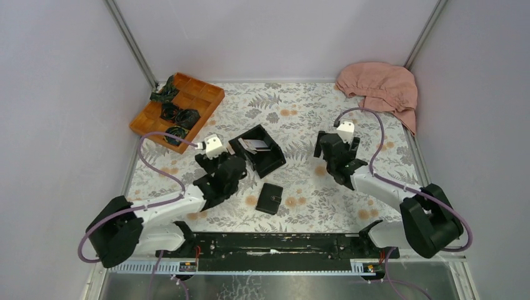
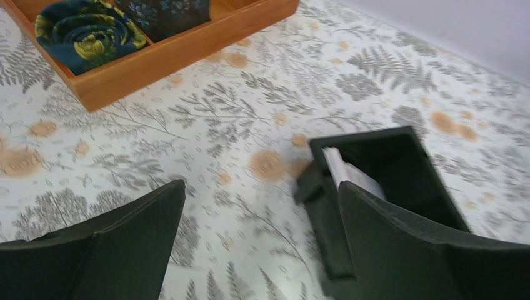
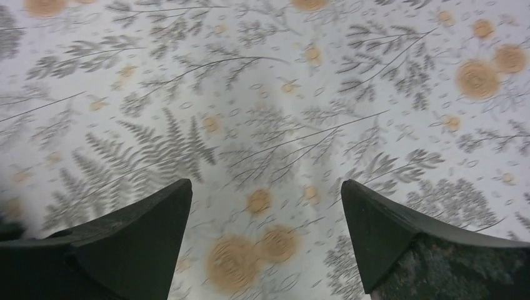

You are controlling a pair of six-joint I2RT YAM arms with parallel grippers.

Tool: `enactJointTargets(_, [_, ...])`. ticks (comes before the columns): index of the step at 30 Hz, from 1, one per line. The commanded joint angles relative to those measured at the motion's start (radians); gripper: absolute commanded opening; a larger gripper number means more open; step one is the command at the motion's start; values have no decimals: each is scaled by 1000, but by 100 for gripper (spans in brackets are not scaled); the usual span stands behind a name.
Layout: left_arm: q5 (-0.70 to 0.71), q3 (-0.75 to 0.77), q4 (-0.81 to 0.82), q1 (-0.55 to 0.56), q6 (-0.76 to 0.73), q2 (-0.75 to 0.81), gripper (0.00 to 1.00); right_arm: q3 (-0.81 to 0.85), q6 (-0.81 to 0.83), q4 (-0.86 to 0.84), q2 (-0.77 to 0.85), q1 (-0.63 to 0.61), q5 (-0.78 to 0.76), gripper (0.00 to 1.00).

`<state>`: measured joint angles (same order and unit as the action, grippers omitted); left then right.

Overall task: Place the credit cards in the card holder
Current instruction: Reset both arms

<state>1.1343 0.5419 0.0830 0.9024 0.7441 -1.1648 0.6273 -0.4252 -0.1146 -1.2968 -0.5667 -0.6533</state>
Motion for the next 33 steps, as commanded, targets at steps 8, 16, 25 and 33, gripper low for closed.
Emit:
enactJointTargets(8, [-292, -110, 591, -416, -310, -255, 100, 109, 104, -55, -117, 165, 17, 99])
enactJointTargets(16, [-327, -168, 905, -442, -402, -321, 98, 97, 1, 1, -84, 166, -50, 99])
enactJointTargets(25, [-337, -189, 910, -444, -419, -241, 98, 110, -30, 47, -71, 163, -129, 99])
enactJointTargets(33, [-339, -140, 805, -444, -495, -179, 98, 34, 14, -64, 20, 164, -108, 98])
